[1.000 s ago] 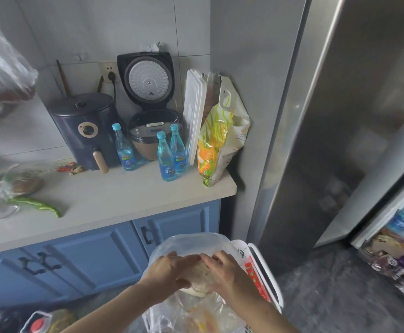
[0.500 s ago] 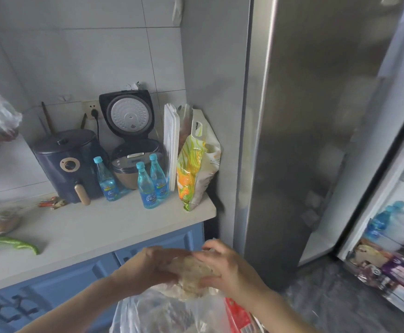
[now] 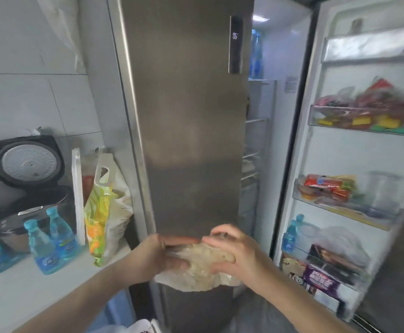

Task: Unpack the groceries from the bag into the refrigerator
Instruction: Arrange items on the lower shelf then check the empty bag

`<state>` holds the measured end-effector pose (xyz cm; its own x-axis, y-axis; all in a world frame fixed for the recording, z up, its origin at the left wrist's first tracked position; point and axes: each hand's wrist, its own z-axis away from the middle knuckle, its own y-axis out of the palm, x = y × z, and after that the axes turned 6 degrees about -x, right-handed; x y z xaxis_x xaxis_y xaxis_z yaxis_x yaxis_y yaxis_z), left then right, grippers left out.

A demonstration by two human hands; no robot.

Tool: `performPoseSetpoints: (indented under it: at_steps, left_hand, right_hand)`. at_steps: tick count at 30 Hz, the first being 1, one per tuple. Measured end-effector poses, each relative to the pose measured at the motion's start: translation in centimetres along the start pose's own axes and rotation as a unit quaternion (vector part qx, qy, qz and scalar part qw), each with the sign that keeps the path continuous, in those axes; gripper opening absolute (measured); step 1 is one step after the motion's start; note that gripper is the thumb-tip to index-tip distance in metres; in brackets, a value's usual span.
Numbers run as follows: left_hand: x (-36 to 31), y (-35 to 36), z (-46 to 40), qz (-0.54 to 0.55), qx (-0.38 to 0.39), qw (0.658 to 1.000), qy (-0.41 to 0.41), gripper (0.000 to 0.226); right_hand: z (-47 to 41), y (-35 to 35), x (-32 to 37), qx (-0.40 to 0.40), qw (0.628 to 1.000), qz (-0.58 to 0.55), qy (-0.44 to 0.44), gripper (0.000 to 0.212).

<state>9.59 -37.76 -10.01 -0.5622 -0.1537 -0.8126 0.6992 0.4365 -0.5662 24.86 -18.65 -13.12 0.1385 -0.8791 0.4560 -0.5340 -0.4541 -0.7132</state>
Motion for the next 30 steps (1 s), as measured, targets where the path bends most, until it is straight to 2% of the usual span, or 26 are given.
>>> performPoseSetpoints:
  at_steps: [5,8,14,16,22,27,30]
  left_hand:
    - [-3.0,4.5,-9.2,-0.003,0.026,0.998,0.059,0.049]
    - [-4.4,6.8,-15.2,0.002,0.039,0.996,0.077,0.047]
    - [-6.6,10.3,-27.2,0.001,0.052,0.988,0.144,0.052]
    - [-7.0,10.9,-31.2,0.002,0.048,0.984,0.169,0.047]
    - [-7.7,12.0,-42.3,-0.031,0.002,0.977,0.209,0.042]
    - [-7.0,12.4,-49.8,-0.119,-0.066,0.972,0.191,0.05]
    - [-6.5,12.6,-53.2,-0.161,-0.104,0.966,0.175,0.048]
  right_hand:
    - [0.1,-5.7,-7.2,-0.022,0.997,0.037,0.062,0.06]
    - [-0.8,-8.9,-11.9,-0.037,0.994,0.058,0.082,0.067]
    - [-4.3,-14.9,-21.1,-0.061,0.987,0.104,0.11,0.058]
    - [-5.9,-16.4,-24.3,-0.072,0.985,0.106,0.116,0.058]
    - [-12.0,-20.4,-32.9,-0.084,0.985,0.104,0.108,0.064]
    - [-16.6,-21.7,-40.1,-0.112,0.986,0.079,0.095,0.067]
    - [-19.7,-21.6,-44.3,-0.098,0.99,0.066,0.082,0.064]
